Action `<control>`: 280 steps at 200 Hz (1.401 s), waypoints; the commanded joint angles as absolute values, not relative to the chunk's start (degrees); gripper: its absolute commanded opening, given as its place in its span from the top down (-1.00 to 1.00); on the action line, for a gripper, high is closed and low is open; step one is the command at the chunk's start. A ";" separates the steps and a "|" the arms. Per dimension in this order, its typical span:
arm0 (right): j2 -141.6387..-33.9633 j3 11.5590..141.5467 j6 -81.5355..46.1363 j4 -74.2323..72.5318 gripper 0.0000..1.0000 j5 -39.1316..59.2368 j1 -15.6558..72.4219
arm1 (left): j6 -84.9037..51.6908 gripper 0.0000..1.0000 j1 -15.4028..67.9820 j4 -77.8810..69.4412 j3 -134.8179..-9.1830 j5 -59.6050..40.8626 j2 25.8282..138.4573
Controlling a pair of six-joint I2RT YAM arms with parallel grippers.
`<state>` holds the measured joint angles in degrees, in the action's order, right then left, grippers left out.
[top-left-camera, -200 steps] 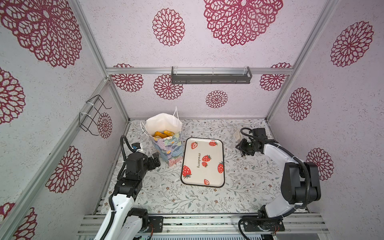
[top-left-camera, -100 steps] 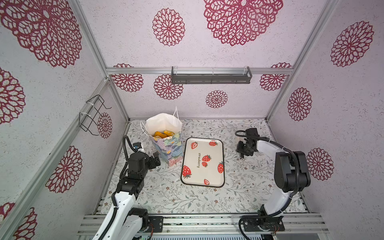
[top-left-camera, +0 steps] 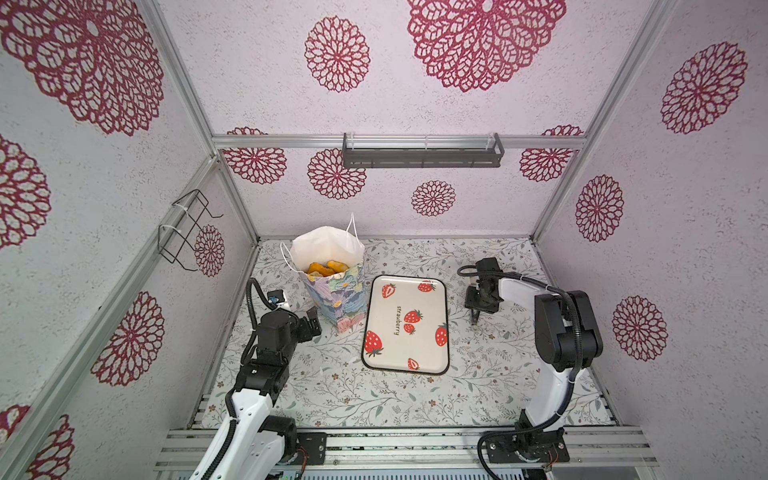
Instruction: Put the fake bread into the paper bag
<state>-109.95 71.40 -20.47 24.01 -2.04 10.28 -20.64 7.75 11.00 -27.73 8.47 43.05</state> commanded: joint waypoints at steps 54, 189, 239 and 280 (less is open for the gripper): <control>-103.05 68.47 -20.06 23.38 -0.95 -5.17 11.47 | -14.07 -0.95 8.17 1.34 -22.79 12.71 39.69; -77.32 49.10 -17.30 5.67 -0.97 -17.98 11.41 | -12.35 -0.95 -1.66 -16.60 -20.95 5.60 51.52; -72.03 42.36 -12.99 -2.63 -0.98 -24.28 11.26 | -7.26 -0.95 -3.67 -27.63 -20.14 7.35 63.68; -69.16 33.80 -8.24 -15.31 -0.96 -23.85 10.45 | -7.79 -0.95 -9.15 -34.68 -22.74 1.68 74.18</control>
<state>-72.36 38.26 -12.86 -4.80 -22.17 10.87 -8.82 -6.87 -27.88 -20.93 5.45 71.42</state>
